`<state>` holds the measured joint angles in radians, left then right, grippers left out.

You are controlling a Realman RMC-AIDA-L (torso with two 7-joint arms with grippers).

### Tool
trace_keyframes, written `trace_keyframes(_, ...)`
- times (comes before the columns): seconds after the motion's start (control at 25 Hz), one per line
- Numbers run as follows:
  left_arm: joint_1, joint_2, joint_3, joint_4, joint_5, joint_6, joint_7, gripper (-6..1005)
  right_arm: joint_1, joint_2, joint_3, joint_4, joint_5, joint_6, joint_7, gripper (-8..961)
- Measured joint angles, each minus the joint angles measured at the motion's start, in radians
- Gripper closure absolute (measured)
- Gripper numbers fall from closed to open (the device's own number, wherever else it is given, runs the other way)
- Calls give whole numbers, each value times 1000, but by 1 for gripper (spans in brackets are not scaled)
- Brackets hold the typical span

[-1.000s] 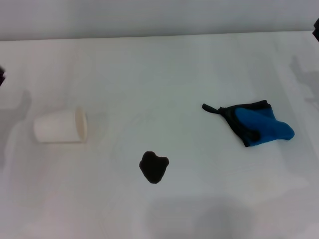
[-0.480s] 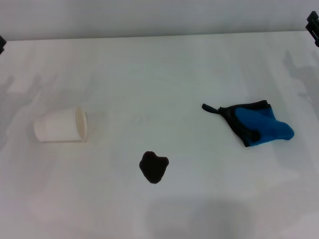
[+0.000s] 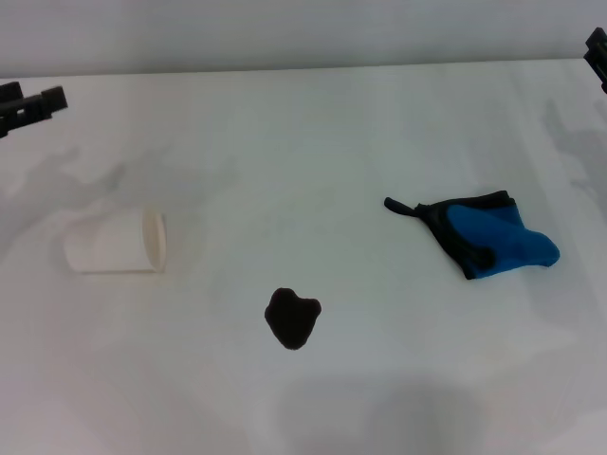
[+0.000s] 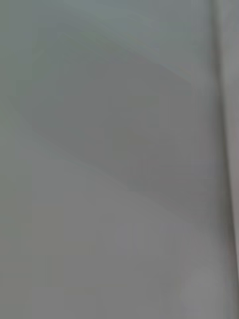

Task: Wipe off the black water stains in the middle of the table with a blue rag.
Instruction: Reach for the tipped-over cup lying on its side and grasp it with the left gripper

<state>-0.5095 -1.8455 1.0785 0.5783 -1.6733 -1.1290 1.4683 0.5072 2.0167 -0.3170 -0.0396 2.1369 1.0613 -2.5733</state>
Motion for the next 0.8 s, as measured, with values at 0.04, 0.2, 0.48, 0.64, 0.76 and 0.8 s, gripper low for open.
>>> trace_keyframes(0.04, 2, 10, 0, 36, 40, -16, -33, 124, -1, 0, -1, 0, 0, 0, 0, 109)
trace_keyframes(0.2, 2, 63, -13, 177, 235, -107, -129, 124, -1, -1, -3, -1, -2, 0, 1, 109)
trace_keyframes(0.48, -88, 93, -75, 273, 613, -275, -65, 124, 5, 0, -4, -3, -2, 4, 1, 109)
trace_keyframes(0.64, -122, 53, -81, 325, 722, -275, 39, 124, 8, 0, -4, -5, -2, 7, 1, 109)
trace_keyframes(0.76, -152, 37, -81, 330, 750, -276, 83, 124, 10, 0, -4, -10, -1, 12, 4, 109)
trace_keyframes(0.8, -161, 35, -79, 327, 753, -280, 88, 124, 10, 0, -3, -11, 0, 15, 8, 109)
